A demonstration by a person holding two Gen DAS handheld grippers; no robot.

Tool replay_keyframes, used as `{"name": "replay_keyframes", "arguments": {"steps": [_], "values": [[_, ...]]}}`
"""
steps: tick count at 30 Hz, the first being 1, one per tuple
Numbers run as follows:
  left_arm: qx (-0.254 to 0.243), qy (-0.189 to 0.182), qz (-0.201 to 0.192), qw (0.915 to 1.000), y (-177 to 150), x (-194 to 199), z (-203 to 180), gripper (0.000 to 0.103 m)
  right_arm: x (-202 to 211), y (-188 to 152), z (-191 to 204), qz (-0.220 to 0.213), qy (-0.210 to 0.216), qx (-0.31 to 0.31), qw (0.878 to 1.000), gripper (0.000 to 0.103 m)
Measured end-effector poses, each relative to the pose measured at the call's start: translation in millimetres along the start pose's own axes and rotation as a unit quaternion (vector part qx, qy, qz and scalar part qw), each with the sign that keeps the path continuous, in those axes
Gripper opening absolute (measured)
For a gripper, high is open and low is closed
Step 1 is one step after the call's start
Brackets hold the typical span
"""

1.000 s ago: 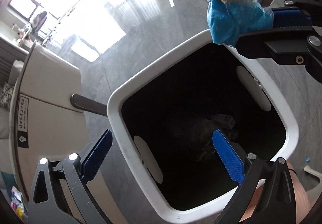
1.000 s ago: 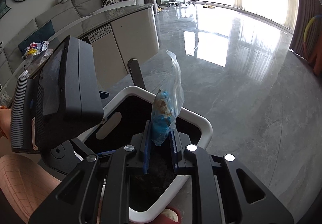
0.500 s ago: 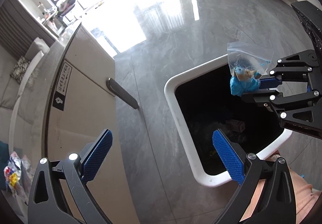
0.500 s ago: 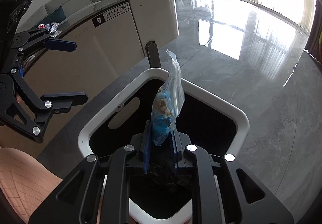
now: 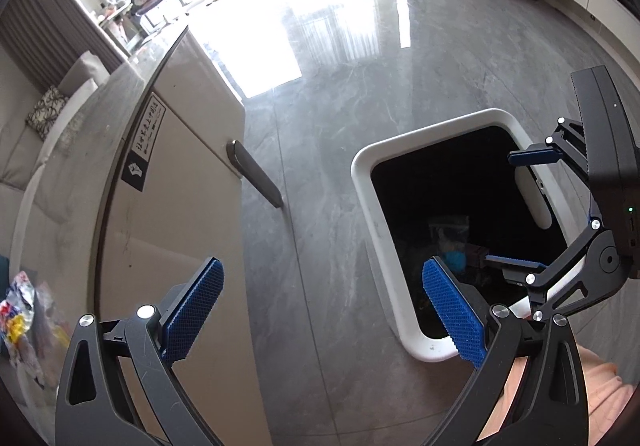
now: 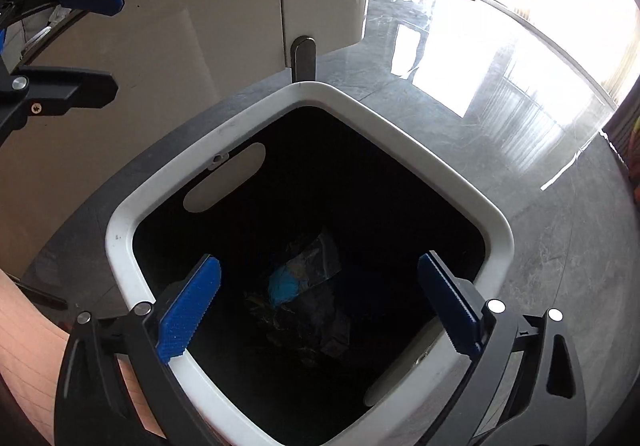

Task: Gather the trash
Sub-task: 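Open the left gripper to drop the pink box while the right drops the zip bag, then move both open tools back over the coffee table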

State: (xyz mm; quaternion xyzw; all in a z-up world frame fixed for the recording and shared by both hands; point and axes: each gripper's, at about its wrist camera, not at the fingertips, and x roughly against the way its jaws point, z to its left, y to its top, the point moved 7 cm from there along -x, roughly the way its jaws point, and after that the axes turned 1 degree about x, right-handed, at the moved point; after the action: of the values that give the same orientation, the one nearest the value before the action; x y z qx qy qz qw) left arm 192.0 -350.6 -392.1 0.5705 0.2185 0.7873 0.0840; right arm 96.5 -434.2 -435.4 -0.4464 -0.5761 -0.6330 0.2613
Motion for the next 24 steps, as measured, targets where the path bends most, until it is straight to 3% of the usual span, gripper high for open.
{"name": "replay_keyframes", "arguments": {"steps": [6,13,18,24], "values": [[0.010,0.006,-0.007,0.9999,-3,7,7,0.098,15,9,-9,-0.027,-0.012,-0.009,1.000,0.098],[0.057,0.043,-0.032,0.9969,-20,38,40,0.098,49,44,0,-0.079,-0.013,0.006,0.997,0.098],[0.122,0.072,-0.051,0.9886,-43,69,87,0.098,78,84,27,-0.126,0.000,0.039,0.991,0.098],[0.191,0.123,-0.070,0.9714,-77,105,154,0.098,105,138,80,-0.179,0.028,0.089,0.979,0.098]]}}
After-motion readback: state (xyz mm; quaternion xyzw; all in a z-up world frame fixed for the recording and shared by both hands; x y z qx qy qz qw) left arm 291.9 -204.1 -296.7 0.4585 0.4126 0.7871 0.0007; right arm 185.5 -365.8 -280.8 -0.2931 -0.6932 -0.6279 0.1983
